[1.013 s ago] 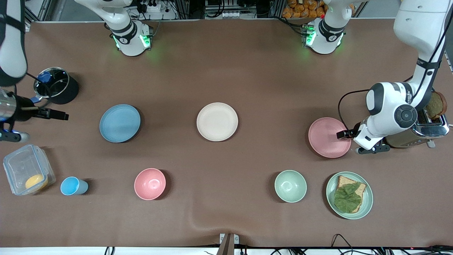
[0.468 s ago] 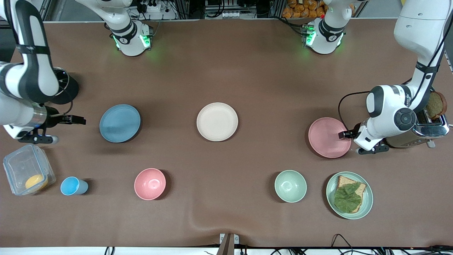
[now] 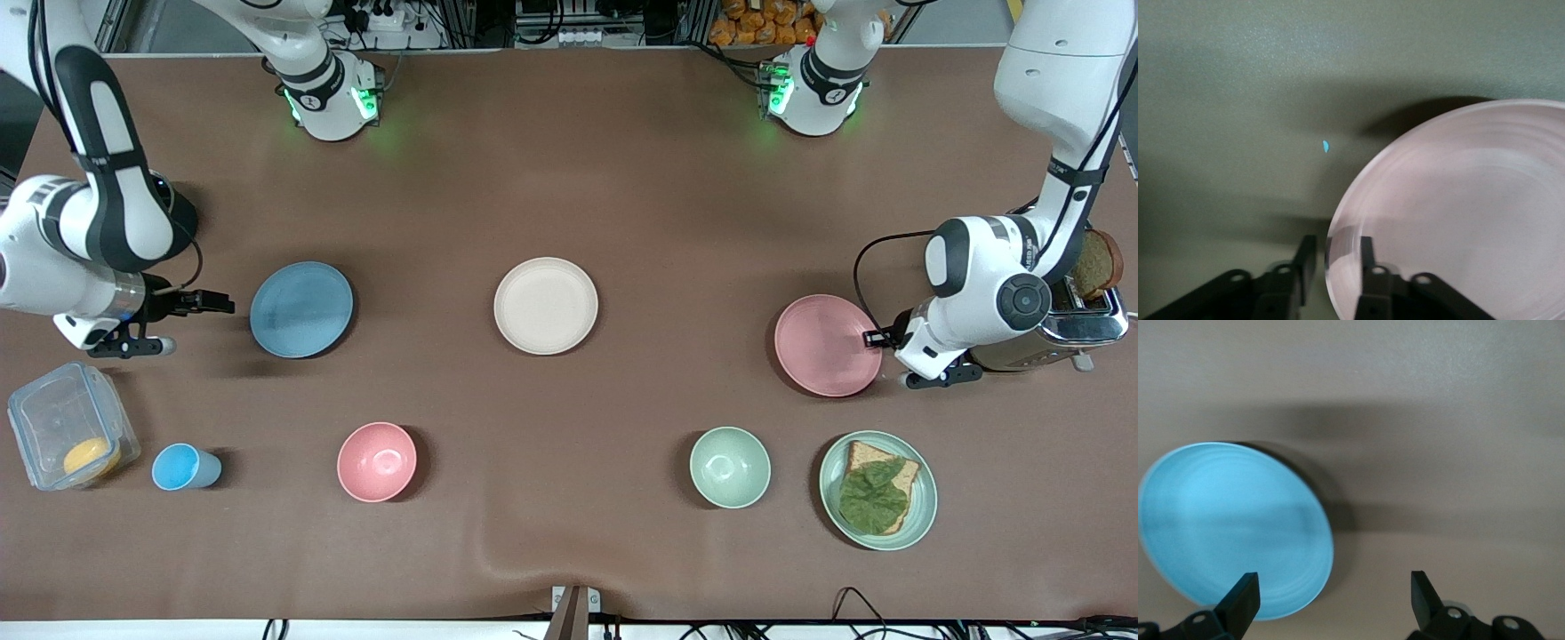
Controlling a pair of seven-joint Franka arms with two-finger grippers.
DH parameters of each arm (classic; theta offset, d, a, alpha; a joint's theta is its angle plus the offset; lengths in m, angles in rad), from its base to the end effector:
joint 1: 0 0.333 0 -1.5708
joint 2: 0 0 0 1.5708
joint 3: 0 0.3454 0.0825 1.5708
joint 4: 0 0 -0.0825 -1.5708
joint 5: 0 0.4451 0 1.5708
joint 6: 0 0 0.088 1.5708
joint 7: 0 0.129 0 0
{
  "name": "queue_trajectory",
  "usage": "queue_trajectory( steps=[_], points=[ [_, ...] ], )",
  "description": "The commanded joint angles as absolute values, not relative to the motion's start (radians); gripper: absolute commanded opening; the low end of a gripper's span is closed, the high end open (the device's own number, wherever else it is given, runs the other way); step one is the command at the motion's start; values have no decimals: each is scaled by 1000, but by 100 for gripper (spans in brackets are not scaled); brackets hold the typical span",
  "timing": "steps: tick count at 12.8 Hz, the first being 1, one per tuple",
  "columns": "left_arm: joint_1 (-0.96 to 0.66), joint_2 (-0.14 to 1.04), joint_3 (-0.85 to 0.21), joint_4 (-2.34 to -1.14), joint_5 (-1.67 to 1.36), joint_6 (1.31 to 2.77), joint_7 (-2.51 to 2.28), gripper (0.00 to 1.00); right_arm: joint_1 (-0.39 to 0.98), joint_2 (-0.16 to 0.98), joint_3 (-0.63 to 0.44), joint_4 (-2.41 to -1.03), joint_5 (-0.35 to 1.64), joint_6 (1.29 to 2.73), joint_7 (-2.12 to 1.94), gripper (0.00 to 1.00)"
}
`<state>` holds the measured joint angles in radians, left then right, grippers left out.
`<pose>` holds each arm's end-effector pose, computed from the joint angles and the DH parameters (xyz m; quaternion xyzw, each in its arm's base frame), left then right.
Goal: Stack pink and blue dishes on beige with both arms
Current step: 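Grip the pink plate rim while the right gripper reaches the blue plate, then carry the pink plate onto the beige plate with the left gripper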
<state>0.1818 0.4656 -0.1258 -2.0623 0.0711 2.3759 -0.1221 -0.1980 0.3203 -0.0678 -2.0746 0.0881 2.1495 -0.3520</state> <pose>0.6198 0.0345 0.1496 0.9951 0.0659 -0.0736 0.0035 0.5843 -0.1540 0.2182 -0.9922 -0.0148 0.1090 0.0588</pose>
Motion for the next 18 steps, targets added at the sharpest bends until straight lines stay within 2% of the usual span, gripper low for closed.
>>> queue_trajectory(
  steps=[1, 3, 4, 7, 9, 10, 13, 14, 16, 18],
  points=[
    [192, 488, -132, -2046, 45, 2384, -94, 10, -224, 394, -52, -2066, 164, 2187, -417, 100],
    [192, 491, -132, -2040, 44, 2384, -94, 5, -219, 437, -49, -2065, 183, 2216, -419, 100],
    [192, 491, -133, -2040, 44, 2384, -95, 0, -216, 446, -48, -2065, 187, 2221, -419, 100],
    [173, 471, -144, -2036, 2, 2379, -110, 0, -203, 469, -46, -2059, 212, 2223, -419, 100],
    [176, 410, -239, -2031, -50, 2327, -124, 0, -198, 476, -46, -2059, 213, 2221, -419, 100],
    [175, 394, -282, -2011, -52, 2304, -127, 0, -192, 482, -46, -2059, 213, 2221, -419, 96],
    [172, 391, -429, -1956, -57, 2296, -272, 0, -190, 489, -44, -2054, 215, 2214, -417, 38],
    [169, 391, -487, -1948, -55, 2296, -343, 0, -187, 491, -44, -2051, 215, 2212, -417, 23],
    [134, 403, -563, -1930, -48, 2306, -441, 0, -184, 492, -44, -2051, 215, 2210, -414, 0],
    [27, 417, -563, -1908, -49, 2310, -535, 0, -181, 494, -46, -2037, 215, 2198, -411, 0]
  ],
)
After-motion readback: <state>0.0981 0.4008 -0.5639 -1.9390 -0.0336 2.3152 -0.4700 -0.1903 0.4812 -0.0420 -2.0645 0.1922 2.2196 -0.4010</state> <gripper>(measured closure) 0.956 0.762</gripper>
